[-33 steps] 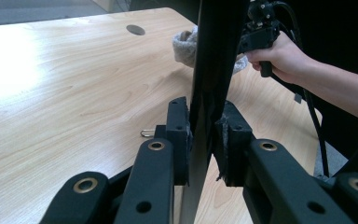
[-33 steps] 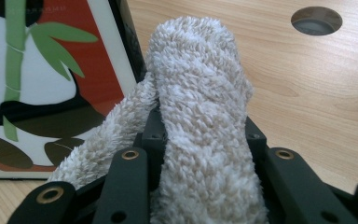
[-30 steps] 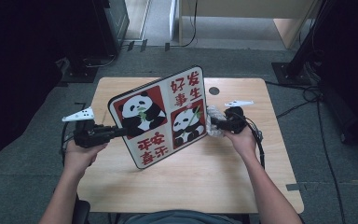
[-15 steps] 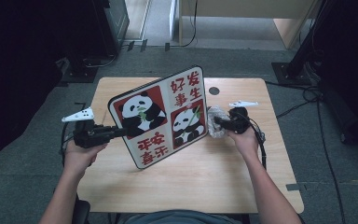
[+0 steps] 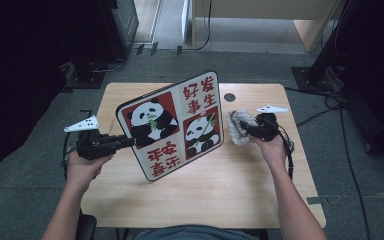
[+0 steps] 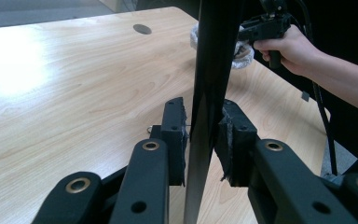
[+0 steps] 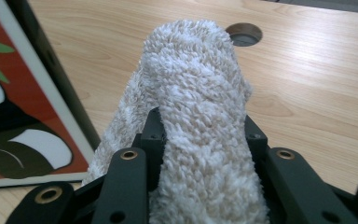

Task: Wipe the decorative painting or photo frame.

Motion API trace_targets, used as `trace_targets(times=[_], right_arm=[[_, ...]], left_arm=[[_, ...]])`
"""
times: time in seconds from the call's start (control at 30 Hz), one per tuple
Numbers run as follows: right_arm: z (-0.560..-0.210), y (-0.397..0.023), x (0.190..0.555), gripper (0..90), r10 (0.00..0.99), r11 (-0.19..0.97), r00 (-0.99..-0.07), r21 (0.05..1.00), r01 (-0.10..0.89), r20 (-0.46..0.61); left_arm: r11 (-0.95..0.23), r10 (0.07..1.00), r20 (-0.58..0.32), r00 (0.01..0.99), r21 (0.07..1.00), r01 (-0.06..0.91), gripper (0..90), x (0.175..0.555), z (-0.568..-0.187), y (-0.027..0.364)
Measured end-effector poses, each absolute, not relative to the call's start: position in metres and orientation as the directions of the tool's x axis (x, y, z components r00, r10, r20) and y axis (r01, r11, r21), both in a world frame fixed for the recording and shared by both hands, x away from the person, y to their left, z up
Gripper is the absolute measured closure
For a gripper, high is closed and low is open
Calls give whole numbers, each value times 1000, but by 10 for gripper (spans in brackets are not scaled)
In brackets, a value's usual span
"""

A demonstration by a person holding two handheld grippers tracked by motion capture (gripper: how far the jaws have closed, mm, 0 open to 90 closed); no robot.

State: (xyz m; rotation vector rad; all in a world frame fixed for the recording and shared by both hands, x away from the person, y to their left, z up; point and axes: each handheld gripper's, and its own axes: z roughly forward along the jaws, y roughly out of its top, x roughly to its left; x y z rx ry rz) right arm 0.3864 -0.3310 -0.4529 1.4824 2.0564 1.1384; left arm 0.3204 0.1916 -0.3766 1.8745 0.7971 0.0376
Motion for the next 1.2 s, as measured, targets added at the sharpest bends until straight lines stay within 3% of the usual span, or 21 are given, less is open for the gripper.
trace_targets(times=[0.53, 1.2], right_arm=[[-464, -370, 389, 642, 947, 78, -288, 770, 633, 141], [-494, -378, 398, 606, 958, 112, -272, 759, 642, 89]], left_arm=[[-229, 533, -322, 783, 835, 500, 783, 319, -376, 193], [-240, 535, -323, 781, 828, 507, 777, 321, -378, 192]])
